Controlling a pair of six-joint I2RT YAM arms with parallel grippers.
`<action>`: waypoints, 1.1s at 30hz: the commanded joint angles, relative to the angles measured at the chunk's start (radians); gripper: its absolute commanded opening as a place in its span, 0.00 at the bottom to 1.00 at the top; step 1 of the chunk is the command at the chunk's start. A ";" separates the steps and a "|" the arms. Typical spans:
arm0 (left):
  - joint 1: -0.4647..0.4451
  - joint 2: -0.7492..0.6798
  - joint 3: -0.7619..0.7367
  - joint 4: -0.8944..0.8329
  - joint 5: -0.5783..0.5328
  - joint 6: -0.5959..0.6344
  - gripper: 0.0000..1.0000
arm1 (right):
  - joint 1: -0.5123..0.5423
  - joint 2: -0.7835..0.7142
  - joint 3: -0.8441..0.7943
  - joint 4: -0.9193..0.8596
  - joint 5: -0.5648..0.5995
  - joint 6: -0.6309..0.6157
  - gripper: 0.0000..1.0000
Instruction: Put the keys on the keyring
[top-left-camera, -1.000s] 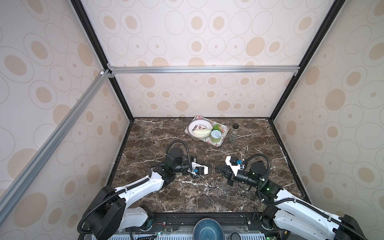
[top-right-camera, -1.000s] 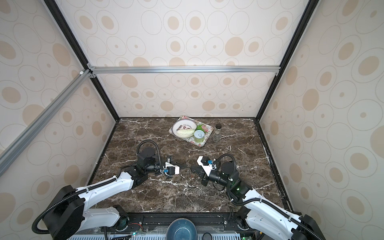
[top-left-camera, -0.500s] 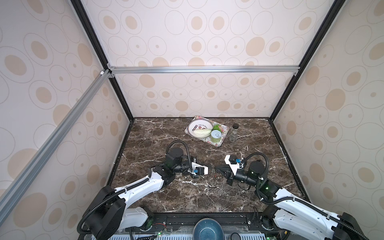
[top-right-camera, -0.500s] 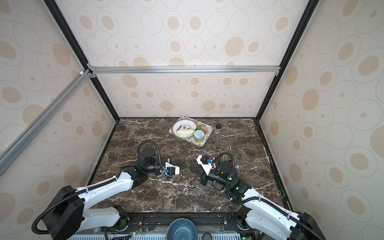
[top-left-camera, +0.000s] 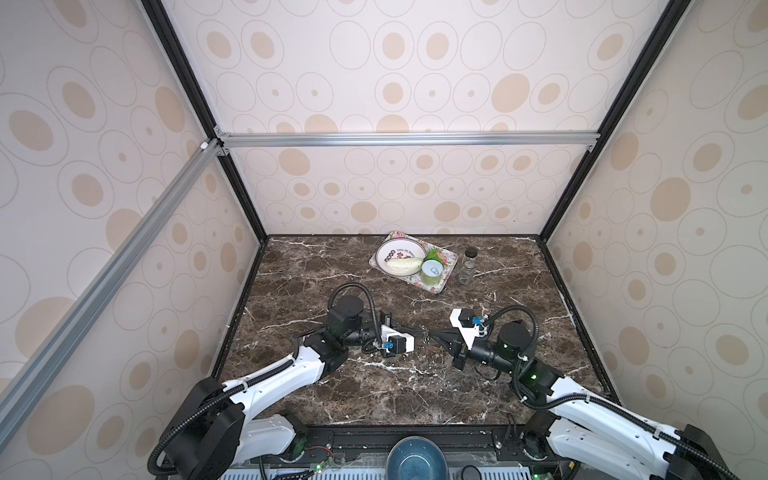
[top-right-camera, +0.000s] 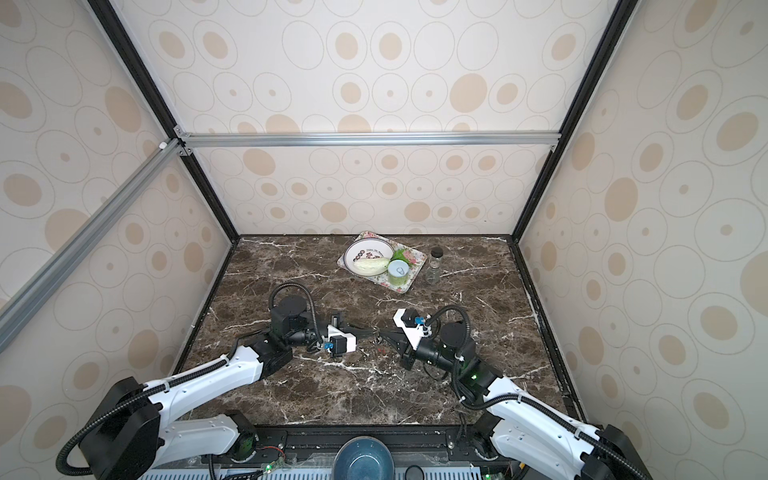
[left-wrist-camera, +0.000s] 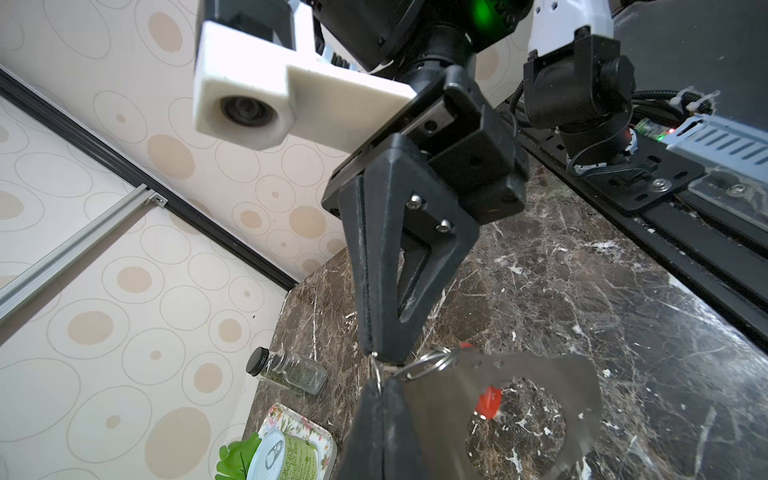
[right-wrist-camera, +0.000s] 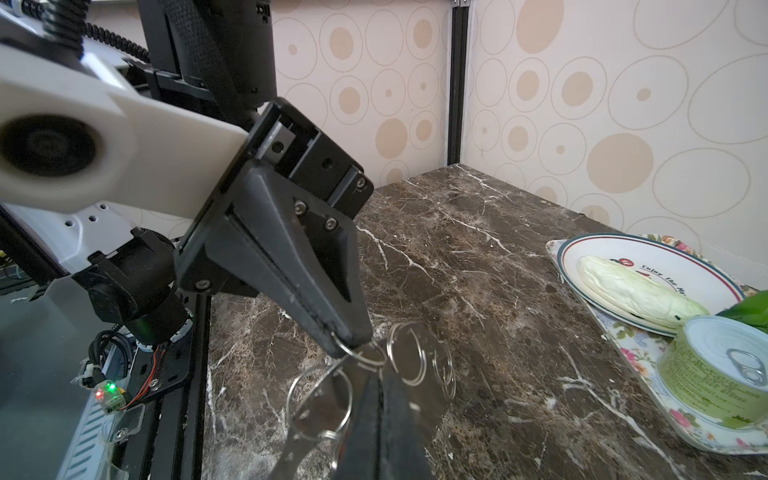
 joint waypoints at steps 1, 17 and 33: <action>-0.008 -0.033 -0.003 0.059 0.045 0.029 0.00 | -0.002 0.005 0.014 0.022 0.033 0.010 0.00; -0.007 -0.014 -0.003 0.208 -0.008 -0.154 0.00 | -0.002 -0.015 0.014 -0.002 0.061 0.010 0.04; 0.003 0.030 -0.012 0.489 -0.076 -0.521 0.00 | -0.002 -0.116 -0.026 0.006 0.286 0.035 0.36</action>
